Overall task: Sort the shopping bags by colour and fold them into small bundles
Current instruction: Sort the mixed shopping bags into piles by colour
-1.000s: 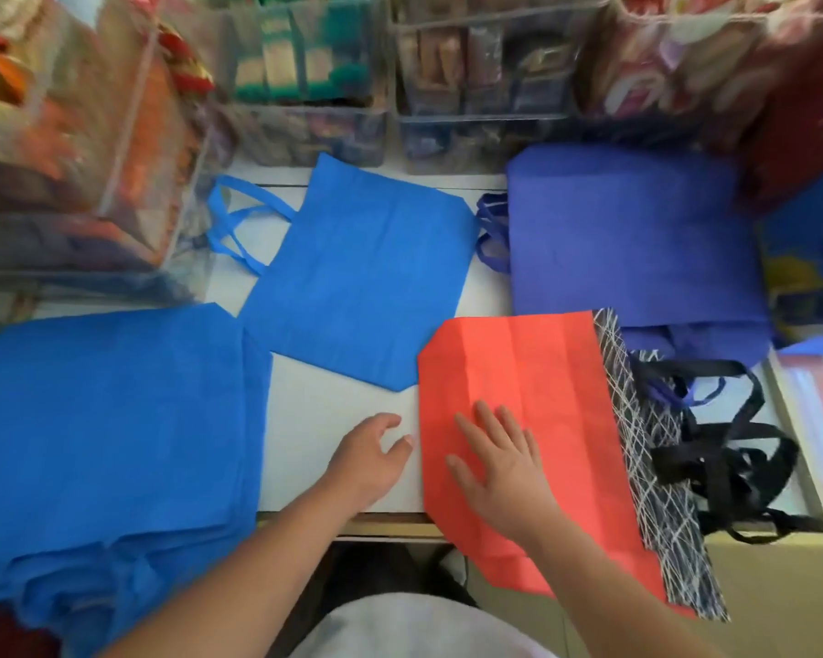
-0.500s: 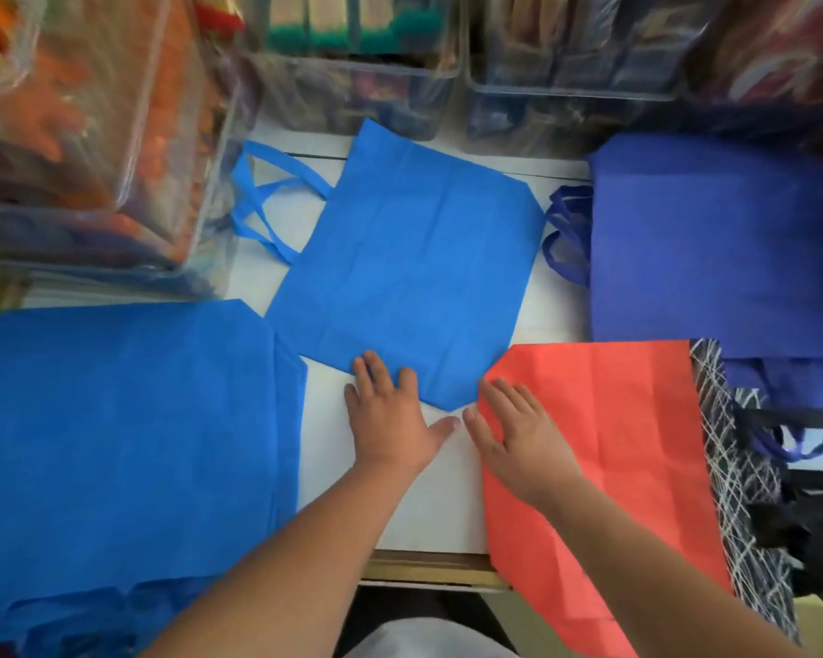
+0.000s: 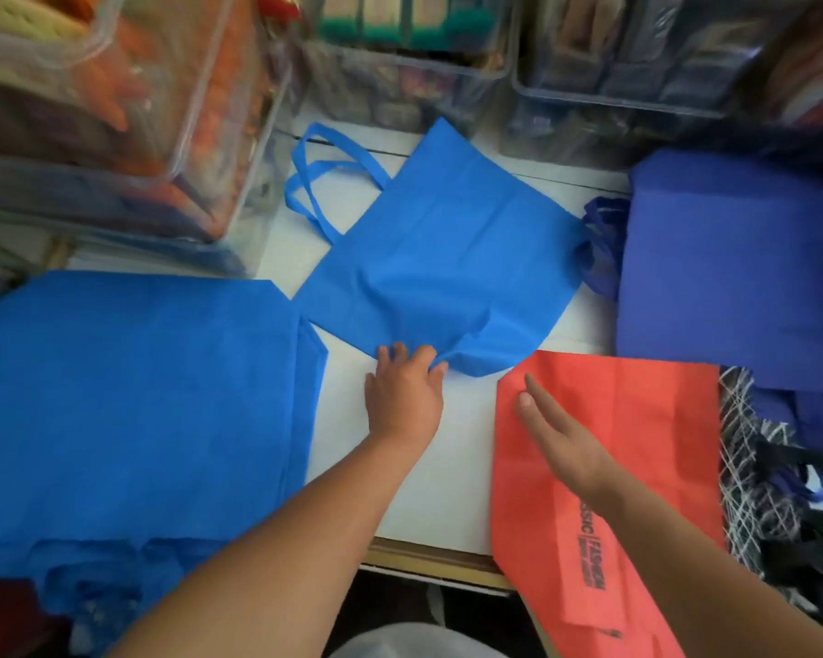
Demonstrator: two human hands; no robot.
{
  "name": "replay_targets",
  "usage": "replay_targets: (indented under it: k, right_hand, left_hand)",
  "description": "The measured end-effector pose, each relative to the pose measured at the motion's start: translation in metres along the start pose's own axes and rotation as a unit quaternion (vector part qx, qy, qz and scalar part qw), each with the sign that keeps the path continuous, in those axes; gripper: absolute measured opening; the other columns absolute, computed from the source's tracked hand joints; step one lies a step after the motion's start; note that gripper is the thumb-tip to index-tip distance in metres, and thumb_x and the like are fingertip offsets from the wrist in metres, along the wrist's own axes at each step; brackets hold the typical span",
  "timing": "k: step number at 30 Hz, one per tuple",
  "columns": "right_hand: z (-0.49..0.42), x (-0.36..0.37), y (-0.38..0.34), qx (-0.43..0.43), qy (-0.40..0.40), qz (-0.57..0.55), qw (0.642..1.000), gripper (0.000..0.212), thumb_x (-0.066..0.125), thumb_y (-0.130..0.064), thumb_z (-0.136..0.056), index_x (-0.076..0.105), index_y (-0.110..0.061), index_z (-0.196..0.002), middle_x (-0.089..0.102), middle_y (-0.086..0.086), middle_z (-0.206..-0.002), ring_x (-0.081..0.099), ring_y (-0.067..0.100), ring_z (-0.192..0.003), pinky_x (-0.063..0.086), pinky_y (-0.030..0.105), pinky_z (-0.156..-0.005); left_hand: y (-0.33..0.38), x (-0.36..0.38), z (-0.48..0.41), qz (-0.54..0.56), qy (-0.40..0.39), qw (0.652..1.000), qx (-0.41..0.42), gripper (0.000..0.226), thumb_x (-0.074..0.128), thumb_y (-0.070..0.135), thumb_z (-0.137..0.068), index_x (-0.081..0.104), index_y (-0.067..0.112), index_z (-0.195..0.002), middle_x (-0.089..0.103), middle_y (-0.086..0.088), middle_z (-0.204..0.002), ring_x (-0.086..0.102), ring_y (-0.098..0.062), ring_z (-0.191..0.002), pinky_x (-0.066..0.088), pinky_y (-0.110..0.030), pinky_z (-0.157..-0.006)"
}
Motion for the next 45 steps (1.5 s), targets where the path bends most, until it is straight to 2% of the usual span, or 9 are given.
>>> replay_targets:
  k: [4,8,10,15,18,22,27,38,45]
  right_hand:
    - [0.009,-0.017,-0.033,-0.015,0.077,-0.2,0.977,0.1,0.054,-0.088,-0.074,0.032,-0.038,-0.158,0.046,-0.018,-0.154,0.046,0.003,-0.138,0.034,0.041,-0.118]
    - [0.023,-0.052,-0.081,-0.097,0.203,-0.225,0.948,0.094,0.073,-0.03,-0.094,0.009,-0.032,-0.162,0.053,-0.015,-0.101,0.057,-0.001,-0.086,0.051,0.034,-0.092]
    - [0.03,-0.057,-0.097,-0.121,0.224,-0.142,0.957,0.091,0.075,-0.025,-0.09,0.019,-0.026,-0.161,0.05,-0.009,-0.125,0.056,0.0,-0.101,0.048,0.025,-0.097]
    - [0.048,-0.046,-0.078,-0.026,0.241,-0.145,0.959,0.082,0.075,-0.054,-0.077,0.051,-0.017,-0.146,0.035,0.012,-0.151,0.047,0.027,-0.134,0.034,0.039,-0.119]
    - [0.063,-0.02,-0.071,0.024,0.241,-0.067,0.968,0.071,0.076,-0.051,-0.082,0.055,-0.021,-0.143,0.024,0.018,-0.154,0.039,0.036,-0.139,0.03,0.04,-0.12]
    - [0.064,0.062,-0.067,0.025,0.111,-0.034,0.993,0.083,0.074,-0.062,-0.072,0.058,-0.018,-0.14,0.045,0.018,-0.147,0.051,0.034,-0.131,0.042,0.045,-0.111]
    - [0.07,0.147,-0.056,0.044,-0.026,-0.038,0.998,0.059,0.074,-0.031,-0.094,0.052,-0.013,-0.146,0.059,0.01,-0.13,0.057,0.024,-0.113,0.042,0.034,-0.098]
    - [0.037,0.17,-0.071,0.008,0.03,-0.023,0.999,0.071,0.071,-0.05,-0.089,0.049,-0.02,-0.149,0.049,0.002,-0.147,0.053,0.027,-0.131,0.045,0.045,-0.11]
    - [0.063,0.261,-0.115,-0.021,-0.126,-0.091,0.988,0.06,0.063,-0.037,-0.1,0.044,-0.019,-0.153,0.048,-0.002,-0.151,0.051,0.013,-0.131,0.04,0.03,-0.109]
  left_hand:
    - [0.021,-0.055,0.03,0.089,0.078,0.988,0.1,0.012,0.064,0.019,-0.099,0.062,0.007,-0.097,0.064,-0.009,-0.132,0.055,-0.031,-0.128,0.052,-0.042,-0.097]
    - [0.035,-0.085,0.084,0.091,0.122,0.975,0.163,0.017,0.065,0.017,-0.096,0.07,0.006,-0.108,0.068,-0.009,-0.132,0.059,-0.025,-0.13,0.047,-0.035,-0.107]
    - [0.037,-0.106,0.103,0.072,0.151,0.966,0.199,0.023,0.061,0.024,-0.098,0.07,0.007,-0.11,0.07,-0.01,-0.128,0.06,-0.025,-0.128,0.046,-0.034,-0.107]
    - [0.022,-0.173,0.134,-0.003,0.179,0.934,0.309,0.022,0.057,0.018,-0.099,0.07,0.004,-0.111,0.069,-0.012,-0.127,0.058,-0.028,-0.131,0.045,-0.038,-0.112]
    - [-0.03,-0.208,0.138,-0.057,0.171,0.948,0.261,0.03,0.056,0.029,-0.094,0.076,0.007,-0.102,0.074,-0.009,-0.117,0.068,-0.03,-0.115,0.052,-0.047,-0.101]
    - [-0.137,-0.236,0.158,-0.147,0.09,0.974,0.147,0.032,0.051,0.028,-0.088,0.076,0.01,-0.099,0.075,-0.009,-0.111,0.071,-0.032,-0.103,0.061,-0.043,-0.083]
    - [-0.24,-0.241,0.179,-0.133,-0.056,0.979,-0.146,0.046,0.054,0.028,-0.103,0.047,0.012,-0.146,0.031,-0.017,-0.161,0.044,-0.038,-0.139,0.043,-0.048,-0.109]
    - [-0.247,-0.168,0.199,-0.018,-0.154,0.975,-0.16,0.066,0.045,0.046,-0.106,0.027,0.014,-0.16,0.014,-0.01,-0.17,0.009,-0.025,-0.157,0.013,-0.037,-0.127]
    - [-0.25,-0.189,0.208,-0.037,-0.121,0.98,-0.155,0.06,0.043,0.045,-0.107,0.035,0.009,-0.155,0.024,-0.012,-0.165,0.019,-0.026,-0.153,0.02,-0.035,-0.122]
Point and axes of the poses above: each hand's wrist, its own z-axis away from the middle knuckle, its own x-axis out of the palm, y = z × x, the point moved 7 cm from there along -z, towards the middle knuckle
